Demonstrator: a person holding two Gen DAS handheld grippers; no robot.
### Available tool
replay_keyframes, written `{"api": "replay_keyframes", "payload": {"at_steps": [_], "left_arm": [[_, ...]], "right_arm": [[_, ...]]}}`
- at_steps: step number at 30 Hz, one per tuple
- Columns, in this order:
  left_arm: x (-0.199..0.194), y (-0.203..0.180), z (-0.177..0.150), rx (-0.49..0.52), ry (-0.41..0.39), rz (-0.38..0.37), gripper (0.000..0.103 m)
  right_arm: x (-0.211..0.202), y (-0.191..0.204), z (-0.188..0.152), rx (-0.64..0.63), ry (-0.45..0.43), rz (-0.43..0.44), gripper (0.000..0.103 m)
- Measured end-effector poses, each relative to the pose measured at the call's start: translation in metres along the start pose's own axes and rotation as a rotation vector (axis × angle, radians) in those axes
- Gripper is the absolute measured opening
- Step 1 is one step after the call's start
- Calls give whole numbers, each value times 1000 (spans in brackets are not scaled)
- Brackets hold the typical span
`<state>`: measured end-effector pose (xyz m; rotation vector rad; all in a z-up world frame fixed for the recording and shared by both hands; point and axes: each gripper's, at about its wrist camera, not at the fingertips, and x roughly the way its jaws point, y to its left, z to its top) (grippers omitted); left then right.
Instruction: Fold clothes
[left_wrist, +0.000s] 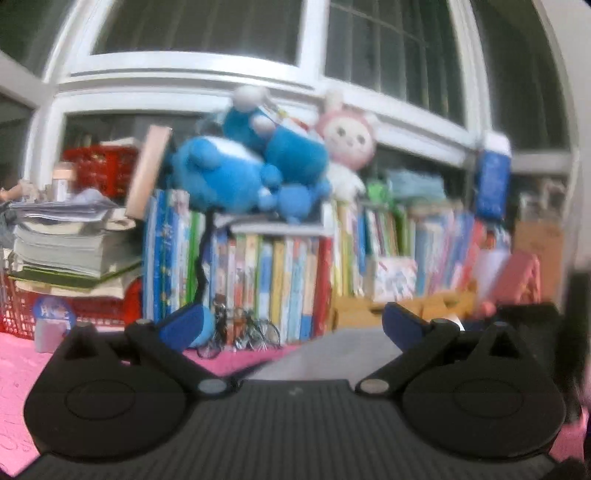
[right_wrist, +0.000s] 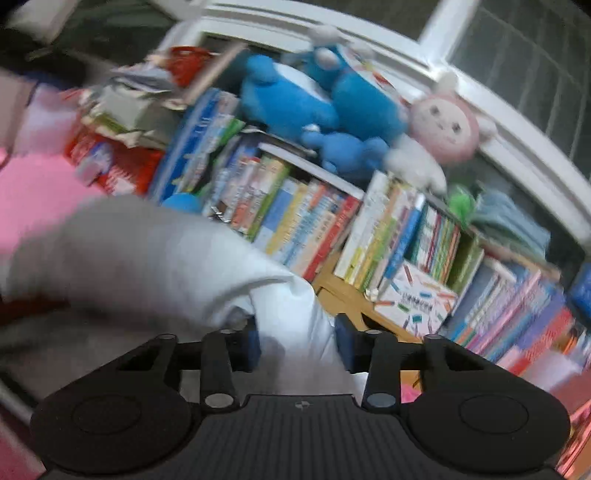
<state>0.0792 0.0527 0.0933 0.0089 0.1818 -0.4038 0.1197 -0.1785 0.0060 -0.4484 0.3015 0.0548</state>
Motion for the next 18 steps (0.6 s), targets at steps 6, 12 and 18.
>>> {"api": "replay_keyframes", "payload": {"at_steps": [6,12,18], "left_arm": [[19,-72,-65,385,161,-42,103],[69,-55,-77,274,132,82,102],[84,7,-49,-199,140,-71,92]], "right_arm": [[22,-54,4,390,-34,264,33],[15,-111,-18,843,39,577,28],[-12,-103,-28,697,76,354,53]]}}
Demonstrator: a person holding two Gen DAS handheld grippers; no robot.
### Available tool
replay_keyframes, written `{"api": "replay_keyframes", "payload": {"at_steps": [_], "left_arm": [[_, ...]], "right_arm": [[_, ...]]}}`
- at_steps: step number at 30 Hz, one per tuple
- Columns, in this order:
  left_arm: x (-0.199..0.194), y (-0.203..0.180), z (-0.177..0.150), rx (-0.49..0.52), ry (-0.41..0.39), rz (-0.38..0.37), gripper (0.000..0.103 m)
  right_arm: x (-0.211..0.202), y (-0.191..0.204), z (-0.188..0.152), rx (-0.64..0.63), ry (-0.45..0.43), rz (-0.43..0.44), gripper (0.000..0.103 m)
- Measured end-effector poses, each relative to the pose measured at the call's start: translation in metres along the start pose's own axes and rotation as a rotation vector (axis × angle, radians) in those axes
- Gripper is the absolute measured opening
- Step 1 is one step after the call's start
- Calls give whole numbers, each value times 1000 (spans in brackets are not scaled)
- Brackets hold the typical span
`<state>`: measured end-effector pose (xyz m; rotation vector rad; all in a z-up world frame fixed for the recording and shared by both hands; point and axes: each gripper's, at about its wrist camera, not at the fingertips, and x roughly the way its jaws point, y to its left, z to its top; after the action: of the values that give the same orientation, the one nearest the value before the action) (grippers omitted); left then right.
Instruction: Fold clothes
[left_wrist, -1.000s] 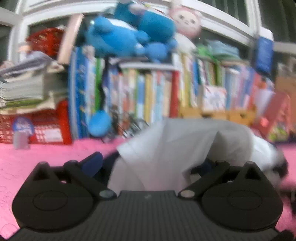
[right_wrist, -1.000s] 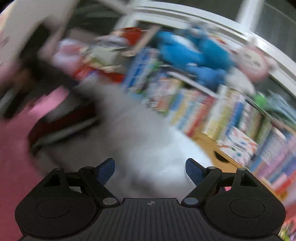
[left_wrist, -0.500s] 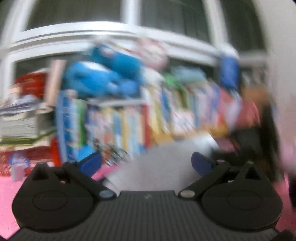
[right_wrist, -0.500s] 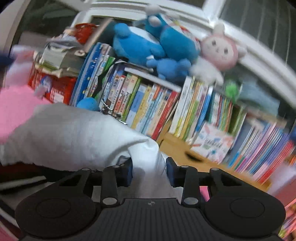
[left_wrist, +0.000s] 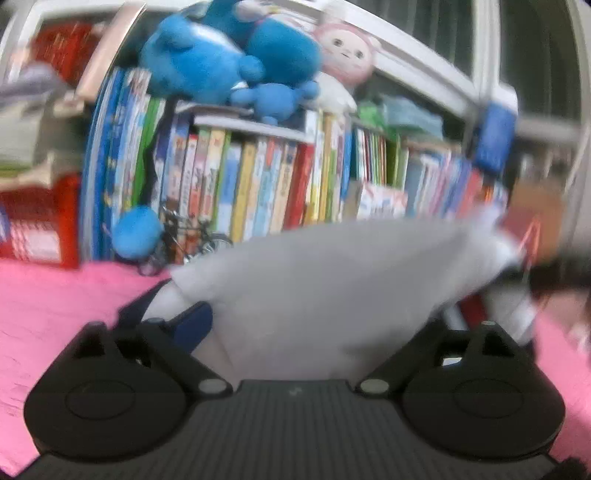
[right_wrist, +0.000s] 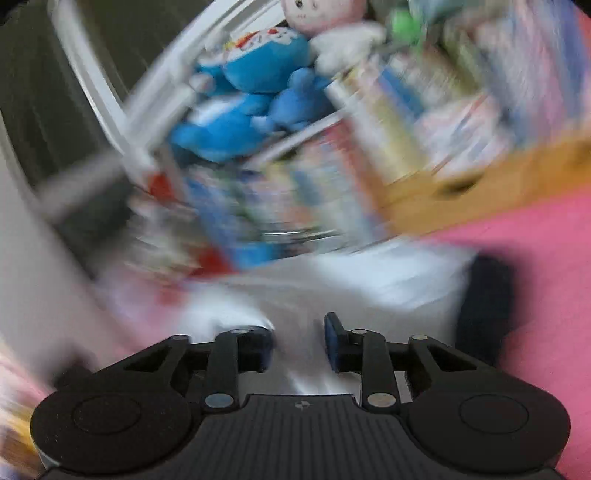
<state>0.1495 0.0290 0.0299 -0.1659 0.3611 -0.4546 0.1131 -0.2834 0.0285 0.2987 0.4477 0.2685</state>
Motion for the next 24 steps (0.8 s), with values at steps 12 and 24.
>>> {"api": "replay_keyframes", "payload": {"at_steps": [12,24], "left_arm": [[-37,-7,34,-122,-59,-256,90],[-67,-56,3,204,-50,-176,100]], "right_arm": [[29,138,-122,-871,-282,-560,96],[20,106,-73,-682,-301,-782,92]]}}
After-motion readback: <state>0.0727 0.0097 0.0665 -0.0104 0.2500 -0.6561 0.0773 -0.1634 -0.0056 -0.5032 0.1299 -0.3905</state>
